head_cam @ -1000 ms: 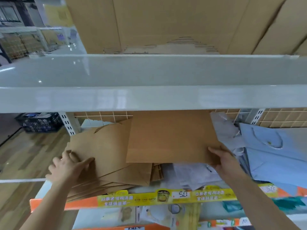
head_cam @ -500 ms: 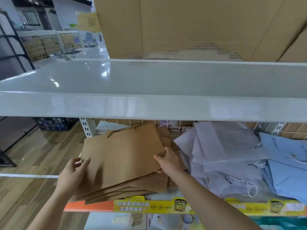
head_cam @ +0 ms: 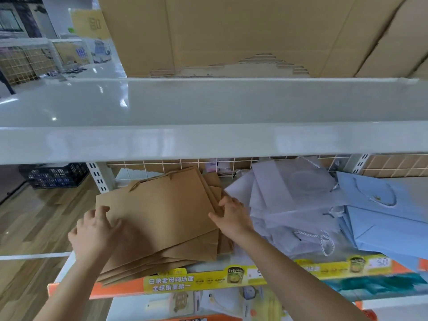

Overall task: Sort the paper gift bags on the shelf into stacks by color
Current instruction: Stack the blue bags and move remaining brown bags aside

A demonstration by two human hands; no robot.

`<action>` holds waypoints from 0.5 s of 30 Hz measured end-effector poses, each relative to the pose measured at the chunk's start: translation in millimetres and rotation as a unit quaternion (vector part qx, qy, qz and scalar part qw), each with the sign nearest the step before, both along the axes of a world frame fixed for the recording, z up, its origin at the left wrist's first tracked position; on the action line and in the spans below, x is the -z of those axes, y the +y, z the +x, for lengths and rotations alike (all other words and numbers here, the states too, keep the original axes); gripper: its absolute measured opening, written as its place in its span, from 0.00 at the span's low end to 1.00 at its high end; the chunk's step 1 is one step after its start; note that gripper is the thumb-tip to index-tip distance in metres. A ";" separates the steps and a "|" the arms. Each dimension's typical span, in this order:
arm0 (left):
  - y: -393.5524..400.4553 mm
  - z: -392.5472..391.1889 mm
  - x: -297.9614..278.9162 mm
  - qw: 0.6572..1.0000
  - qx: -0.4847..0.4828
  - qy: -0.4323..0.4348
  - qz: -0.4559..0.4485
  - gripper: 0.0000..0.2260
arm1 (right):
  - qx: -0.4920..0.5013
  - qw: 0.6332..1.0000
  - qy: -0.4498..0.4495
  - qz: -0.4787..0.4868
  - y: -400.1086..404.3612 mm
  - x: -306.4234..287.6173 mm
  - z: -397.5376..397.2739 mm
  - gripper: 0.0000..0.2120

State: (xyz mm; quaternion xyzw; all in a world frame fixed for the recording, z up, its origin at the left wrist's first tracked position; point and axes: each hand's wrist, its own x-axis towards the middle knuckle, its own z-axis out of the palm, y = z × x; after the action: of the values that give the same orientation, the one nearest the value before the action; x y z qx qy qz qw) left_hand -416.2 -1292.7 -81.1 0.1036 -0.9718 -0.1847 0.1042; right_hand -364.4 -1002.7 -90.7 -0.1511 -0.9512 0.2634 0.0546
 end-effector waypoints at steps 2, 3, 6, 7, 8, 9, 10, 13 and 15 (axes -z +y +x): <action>23.0 2.0 -10.2 0.999 0.047 0.022 0.009 0.16 | -0.005 0.999 -0.002 -0.048 16.6 -9.4 12.4 0.18; 36.4 3.6 -15.5 0.996 0.075 0.029 0.036 0.15 | -0.006 0.998 0.001 -0.069 25.6 -15.4 18.5 0.16; 79.1 13.0 -29.9 0.984 0.139 0.032 0.109 0.09 | 0.000 0.992 0.024 -0.126 56.1 -35.3 39.4 0.10; 92.9 17.6 -33.9 0.981 0.155 0.024 0.112 0.08 | 0.004 0.990 0.031 -0.135 67.5 -41.3 48.0 0.10; 106.3 22.3 -37.0 0.978 0.170 0.016 0.116 0.06 | 0.008 0.990 0.038 -0.138 78.9 -46.8 57.4 0.10; 119.7 27.5 -40.2 0.975 0.187 0.008 0.122 0.05 | 0.011 0.989 0.046 -0.141 90.6 -51.4 67.0 0.10; 133.7 33.3 -42.9 0.970 0.206 0.001 0.129 0.05 | 0.014 0.988 0.055 -0.144 102.5 -55.4 77.1 0.09; 177.4 55.0 -51.8 0.955 0.256 -0.002 0.148 0.04 | 0.031 0.986 0.072 -0.144 137.8 -65.6 105.8 0.08; 207.0 71.3 -57.2 0.945 0.289 0.001 0.153 0.05 | 0.043 0.986 0.076 -0.140 162.5 -70.4 125.0 0.09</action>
State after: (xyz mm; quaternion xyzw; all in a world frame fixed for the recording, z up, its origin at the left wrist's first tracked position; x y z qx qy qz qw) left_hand -344.9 -1085.6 -23.8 -0.1674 -0.9199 -0.3532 0.0304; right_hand -239.4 -840.3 -20.3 -0.1779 -0.8907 0.4019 0.1162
